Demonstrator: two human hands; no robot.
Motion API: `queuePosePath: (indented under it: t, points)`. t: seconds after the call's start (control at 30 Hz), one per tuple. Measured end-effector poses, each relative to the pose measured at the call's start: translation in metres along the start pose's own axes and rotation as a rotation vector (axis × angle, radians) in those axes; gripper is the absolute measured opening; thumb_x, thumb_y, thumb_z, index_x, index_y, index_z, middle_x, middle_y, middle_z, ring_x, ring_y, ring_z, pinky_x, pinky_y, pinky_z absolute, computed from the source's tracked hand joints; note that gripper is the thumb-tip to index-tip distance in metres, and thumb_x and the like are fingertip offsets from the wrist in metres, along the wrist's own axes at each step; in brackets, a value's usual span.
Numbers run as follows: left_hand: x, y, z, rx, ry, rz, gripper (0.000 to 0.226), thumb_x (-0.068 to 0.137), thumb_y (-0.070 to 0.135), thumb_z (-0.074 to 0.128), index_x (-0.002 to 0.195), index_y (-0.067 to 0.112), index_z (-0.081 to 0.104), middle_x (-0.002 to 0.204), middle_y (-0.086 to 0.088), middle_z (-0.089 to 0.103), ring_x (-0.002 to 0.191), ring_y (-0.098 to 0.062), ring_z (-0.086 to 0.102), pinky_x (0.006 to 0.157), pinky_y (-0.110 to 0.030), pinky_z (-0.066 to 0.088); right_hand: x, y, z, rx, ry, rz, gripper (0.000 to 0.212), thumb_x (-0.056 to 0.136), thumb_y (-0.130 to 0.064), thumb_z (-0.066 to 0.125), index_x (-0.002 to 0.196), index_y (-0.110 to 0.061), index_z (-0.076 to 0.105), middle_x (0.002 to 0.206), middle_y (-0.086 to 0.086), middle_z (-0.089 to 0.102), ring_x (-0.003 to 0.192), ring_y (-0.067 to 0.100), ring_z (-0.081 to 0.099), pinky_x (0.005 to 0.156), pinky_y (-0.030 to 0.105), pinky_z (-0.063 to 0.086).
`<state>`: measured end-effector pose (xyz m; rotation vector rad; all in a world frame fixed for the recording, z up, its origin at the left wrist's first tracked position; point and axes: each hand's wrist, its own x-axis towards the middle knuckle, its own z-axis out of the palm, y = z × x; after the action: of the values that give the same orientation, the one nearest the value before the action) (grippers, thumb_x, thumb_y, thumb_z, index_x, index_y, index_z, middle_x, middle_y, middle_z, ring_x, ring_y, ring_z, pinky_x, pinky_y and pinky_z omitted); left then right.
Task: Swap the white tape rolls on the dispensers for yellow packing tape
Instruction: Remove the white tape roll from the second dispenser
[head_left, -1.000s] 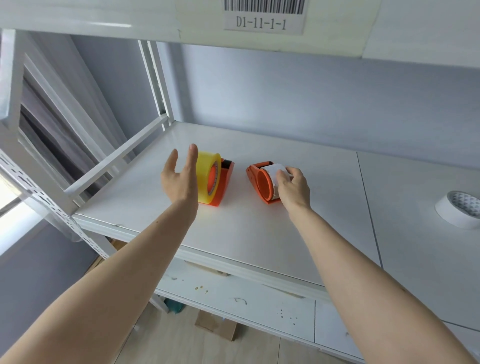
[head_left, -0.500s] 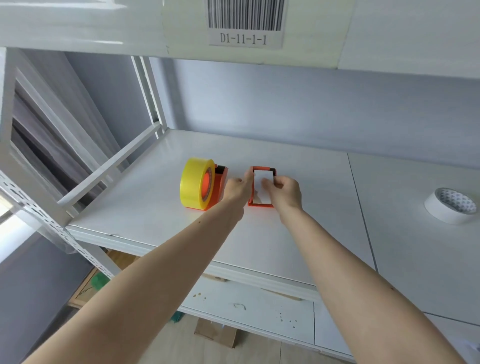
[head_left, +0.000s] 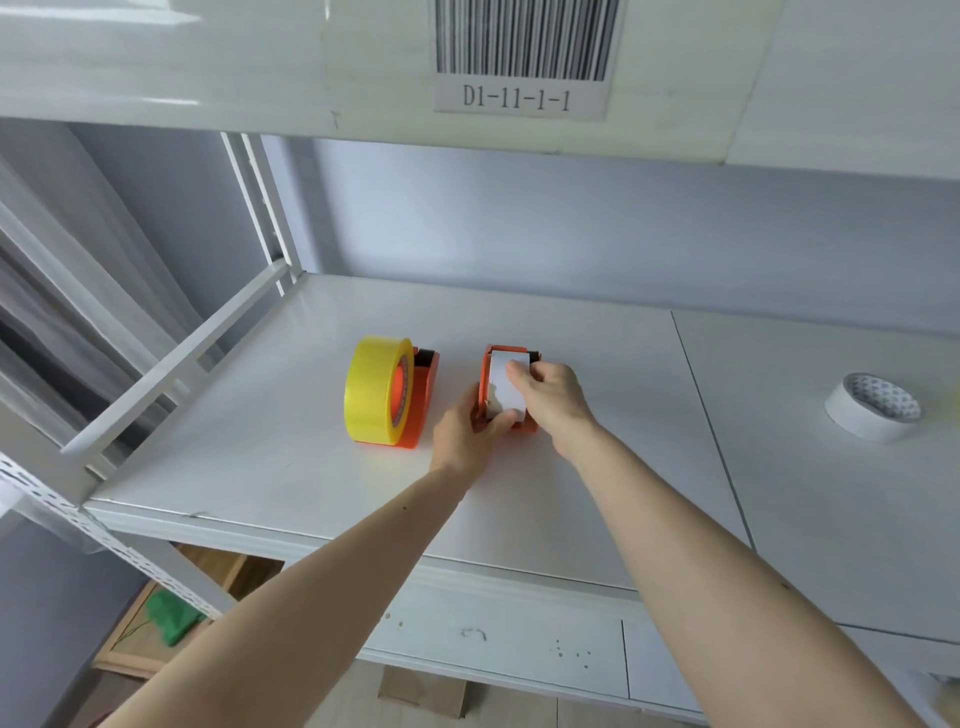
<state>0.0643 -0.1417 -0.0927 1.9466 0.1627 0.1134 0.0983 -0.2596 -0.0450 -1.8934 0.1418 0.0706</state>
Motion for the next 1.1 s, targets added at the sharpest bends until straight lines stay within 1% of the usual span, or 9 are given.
queuePosePath:
  t: [0.17,0.33,0.47,0.67,0.77,0.83,0.9,0.97,1.1]
  points:
    - [0.000,-0.003,-0.004,-0.007,0.009,-0.004,0.037,0.079,0.010,0.078,0.114,0.018,0.068,0.099,0.006,0.077,0.091,-0.008,0.071,0.081,-0.022,0.053,0.012,-0.016,0.003,0.020,0.084,-0.005,0.047,0.092,-0.029,0.059,0.057,-0.017,0.030,0.058,-0.001,0.031,0.055,0.019,0.030,0.053,0.029,0.025]
    - [-0.002,0.004,-0.001,0.093,-0.020,0.012,0.046,0.078,0.011,0.077,0.121,0.025,0.067,0.101,0.008,0.075,0.093,-0.013,0.070,0.074,-0.017,0.049,0.023,-0.035,-0.004,0.085,0.154,0.068,0.041,0.077,-0.036,0.063,0.054,-0.018,0.034,0.061,0.006,0.047,0.059,0.023,0.050,0.060,0.037,0.049]
    - [-0.003,0.002,0.000,0.189,-0.042,0.010,0.075,0.074,0.008,0.079,0.142,0.027,0.056,0.117,0.002,0.074,0.106,-0.018,0.070,0.095,-0.029,0.054,0.047,-0.072,-0.027,0.262,0.147,0.158,0.026,0.073,-0.030,0.069,0.079,-0.010,0.054,0.099,0.016,0.071,0.089,0.035,0.071,0.082,0.055,0.060]
    - [0.004,0.010,-0.001,0.218,-0.023,-0.032,0.081,0.070,0.015,0.088,0.143,0.023,0.055,0.128,-0.002,0.068,0.120,-0.018,0.063,0.093,-0.029,0.052,0.052,-0.085,-0.043,0.266,0.102,0.229,0.027,0.089,-0.021,0.068,0.106,-0.004,0.056,0.104,0.016,0.067,0.093,0.036,0.070,0.078,0.052,0.061]
    - [0.003,0.038,-0.004,-0.067,0.034,0.002,0.062,0.080,0.012,0.076,0.138,0.023,0.057,0.141,0.001,0.055,0.131,-0.013,0.050,0.107,-0.036,0.045,0.055,-0.072,-0.040,0.236,0.087,0.242,0.041,0.080,-0.028,0.070,0.112,-0.005,0.058,0.110,0.015,0.068,0.097,0.037,0.070,0.080,0.053,0.061]
    - [0.004,0.067,-0.005,-0.325,0.042,-0.008,0.032,0.091,0.025,0.062,0.122,0.022,0.066,0.128,0.002,0.063,0.120,-0.012,0.056,0.103,-0.031,0.041,0.059,-0.063,-0.039,0.233,0.092,0.239,0.047,0.077,-0.030,0.071,0.115,-0.006,0.061,0.109,0.015,0.069,0.095,0.037,0.071,0.077,0.053,0.062]
    - [0.008,0.087,-0.004,-0.428,0.033,-0.028,0.029,0.102,0.034,0.050,0.104,0.016,0.072,0.101,0.004,0.072,0.096,-0.008,0.063,0.090,-0.023,0.045,0.058,-0.061,-0.039,0.203,0.096,0.224,0.041,0.078,-0.031,0.071,0.110,-0.006,0.062,0.108,0.016,0.069,0.093,0.037,0.070,0.075,0.053,0.062]
    - [0.014,0.095,-0.001,-0.393,0.074,-0.020,0.031,0.101,0.035,0.054,0.087,0.013,0.071,0.076,0.006,0.066,0.070,-0.005,0.058,0.071,-0.018,0.045,0.053,-0.064,-0.041,0.157,0.104,0.195,0.028,0.080,-0.031,0.068,0.094,-0.008,0.059,0.108,0.017,0.069,0.094,0.037,0.069,0.075,0.053,0.062]
    - [0.018,0.093,0.009,-0.440,0.153,-0.050,0.021,0.096,0.025,0.066,0.078,0.018,0.074,0.058,0.014,0.065,0.052,0.003,0.056,0.062,-0.018,0.048,0.047,-0.067,-0.047,0.045,0.159,0.133,0.025,0.086,-0.029,0.060,0.073,-0.013,0.046,0.099,0.013,0.065,0.095,0.036,0.067,0.079,0.050,0.061]
